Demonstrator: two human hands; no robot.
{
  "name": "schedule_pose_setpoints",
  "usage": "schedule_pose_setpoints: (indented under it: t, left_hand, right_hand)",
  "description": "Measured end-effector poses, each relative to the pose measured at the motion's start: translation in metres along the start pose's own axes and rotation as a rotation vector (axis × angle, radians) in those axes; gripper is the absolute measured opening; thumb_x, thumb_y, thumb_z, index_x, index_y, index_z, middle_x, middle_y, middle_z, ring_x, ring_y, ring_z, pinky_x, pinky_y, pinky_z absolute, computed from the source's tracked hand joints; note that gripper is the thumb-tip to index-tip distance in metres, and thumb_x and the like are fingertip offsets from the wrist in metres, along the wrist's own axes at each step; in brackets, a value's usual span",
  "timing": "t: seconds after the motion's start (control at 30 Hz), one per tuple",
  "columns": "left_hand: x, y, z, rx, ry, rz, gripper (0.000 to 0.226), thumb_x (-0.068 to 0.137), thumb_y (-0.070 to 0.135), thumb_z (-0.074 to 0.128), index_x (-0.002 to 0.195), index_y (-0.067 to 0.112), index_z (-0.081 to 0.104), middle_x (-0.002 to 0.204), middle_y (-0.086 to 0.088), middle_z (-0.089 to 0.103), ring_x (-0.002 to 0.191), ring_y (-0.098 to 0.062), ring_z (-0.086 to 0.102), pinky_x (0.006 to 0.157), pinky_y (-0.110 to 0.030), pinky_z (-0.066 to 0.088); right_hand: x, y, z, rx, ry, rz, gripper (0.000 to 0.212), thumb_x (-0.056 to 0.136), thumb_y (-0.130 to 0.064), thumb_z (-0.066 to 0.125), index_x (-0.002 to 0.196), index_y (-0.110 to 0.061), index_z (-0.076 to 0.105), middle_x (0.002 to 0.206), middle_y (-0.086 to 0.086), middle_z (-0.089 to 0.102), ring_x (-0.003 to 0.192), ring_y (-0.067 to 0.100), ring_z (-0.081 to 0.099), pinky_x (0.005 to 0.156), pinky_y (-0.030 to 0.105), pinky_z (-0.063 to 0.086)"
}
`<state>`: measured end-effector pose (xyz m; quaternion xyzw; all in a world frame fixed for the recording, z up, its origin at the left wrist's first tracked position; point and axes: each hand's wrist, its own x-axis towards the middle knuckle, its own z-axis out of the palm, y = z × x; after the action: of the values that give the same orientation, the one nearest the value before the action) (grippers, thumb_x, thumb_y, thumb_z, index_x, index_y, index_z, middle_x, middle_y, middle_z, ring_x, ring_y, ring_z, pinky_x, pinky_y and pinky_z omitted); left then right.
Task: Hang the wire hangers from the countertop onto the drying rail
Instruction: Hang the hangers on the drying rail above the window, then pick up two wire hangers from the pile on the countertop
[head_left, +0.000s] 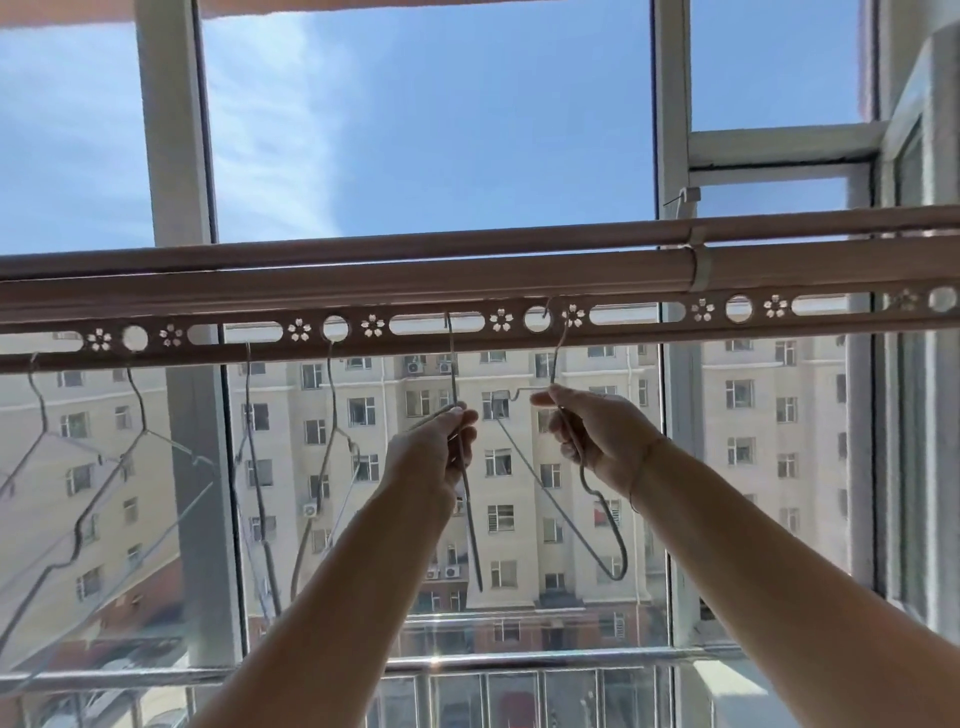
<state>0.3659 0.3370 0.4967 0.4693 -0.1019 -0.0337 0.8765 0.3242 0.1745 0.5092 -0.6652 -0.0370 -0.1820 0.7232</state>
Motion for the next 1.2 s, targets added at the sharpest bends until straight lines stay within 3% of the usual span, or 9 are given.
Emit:
schedule_pose_setpoints:
  t: [0.13, 0.37, 0.53, 0.77, 0.9, 0.97, 1.03, 1.2]
  left_hand:
    - [0.002, -0.004, -0.003, 0.026, 0.042, -0.055, 0.009, 0.091, 0.003, 0.055, 0.087, 0.002, 0.063, 0.073, -0.007, 0.065, 0.053, -0.01, 0.058, 0.047, -0.018, 0.043]
    - [0.002, -0.014, -0.015, 0.011, -0.015, -0.094, 0.018, 0.09, 0.008, 0.059, 0.104, -0.001, 0.064, 0.08, -0.009, 0.067, 0.067, -0.014, 0.06, 0.052, -0.02, 0.049]
    - [-0.008, -0.029, -0.036, 0.004, -0.129, -0.125, 0.029, 0.093, 0.021, 0.054, 0.111, -0.001, 0.061, 0.083, -0.008, 0.066, 0.07, -0.014, 0.059, 0.063, -0.024, 0.046]
    - [-0.038, -0.083, -0.09, 0.033, 0.074, -0.056, 0.017, 0.091, 0.02, 0.057, 0.097, 0.008, 0.066, 0.074, 0.0, 0.063, 0.067, -0.01, 0.054, 0.051, -0.018, 0.045]
    - [-0.06, -0.157, -0.105, 0.151, 0.006, -0.254, 0.015, 0.093, 0.019, 0.054, 0.09, 0.009, 0.064, 0.069, 0.0, 0.061, 0.065, -0.01, 0.052, 0.061, -0.02, 0.042]
    - [-0.068, -0.201, -0.101, 0.206, -0.105, -0.382, 0.015, 0.093, 0.02, 0.053, 0.086, 0.011, 0.063, 0.066, 0.001, 0.061, 0.058, -0.008, 0.054, 0.057, -0.019, 0.042]
    - [-0.077, -0.244, -0.086, 0.257, -0.18, -0.508, 0.016, 0.093, 0.021, 0.053, 0.085, 0.011, 0.064, 0.065, 0.001, 0.064, 0.053, -0.006, 0.057, 0.05, -0.017, 0.043]
    - [-0.122, -0.339, -0.025, 0.365, -0.393, -0.771, 0.017, 0.095, 0.019, 0.05, 0.087, 0.013, 0.064, 0.069, 0.002, 0.069, 0.057, -0.007, 0.06, 0.062, -0.022, 0.039]
  right_hand:
    - [0.002, 0.009, 0.002, -0.049, 0.036, 0.067, 0.025, 0.093, -0.024, 0.051, 0.084, -0.011, 0.069, 0.061, 0.003, 0.056, 0.053, 0.01, 0.041, 0.046, 0.019, 0.033]
    - [-0.005, 0.019, -0.001, -0.006, 0.04, 0.093, 0.027, 0.094, -0.024, 0.049, 0.085, -0.006, 0.067, 0.064, 0.006, 0.056, 0.052, 0.01, 0.041, 0.043, 0.018, 0.035]
    - [-0.017, 0.029, -0.013, 0.002, 0.064, 0.096, 0.031, 0.093, -0.034, 0.048, 0.088, -0.009, 0.066, 0.077, 0.005, 0.064, 0.063, 0.011, 0.051, 0.054, 0.021, 0.039]
    - [-0.077, 0.083, -0.072, 0.061, 0.205, 0.128, 0.027, 0.092, -0.035, 0.05, 0.087, -0.013, 0.066, 0.078, 0.0, 0.065, 0.068, 0.011, 0.054, 0.063, 0.025, 0.04]
    - [-0.136, 0.142, -0.118, 0.034, 0.33, 0.223, 0.025, 0.09, -0.034, 0.054, 0.087, -0.014, 0.068, 0.08, 0.0, 0.066, 0.071, 0.012, 0.055, 0.065, 0.024, 0.04]
    - [-0.169, 0.169, -0.138, 0.032, 0.419, 0.289, 0.022, 0.09, -0.031, 0.054, 0.086, -0.013, 0.067, 0.078, 0.0, 0.063, 0.066, 0.01, 0.054, 0.061, 0.021, 0.039]
    - [-0.204, 0.191, -0.16, 0.042, 0.506, 0.352, 0.019, 0.09, -0.03, 0.055, 0.084, -0.015, 0.065, 0.075, -0.001, 0.062, 0.062, 0.008, 0.053, 0.058, 0.02, 0.038]
    - [-0.296, 0.228, -0.222, 0.09, 0.778, 0.431, 0.016, 0.089, -0.029, 0.056, 0.081, -0.017, 0.063, 0.071, -0.003, 0.06, 0.06, 0.008, 0.054, 0.055, 0.018, 0.038]
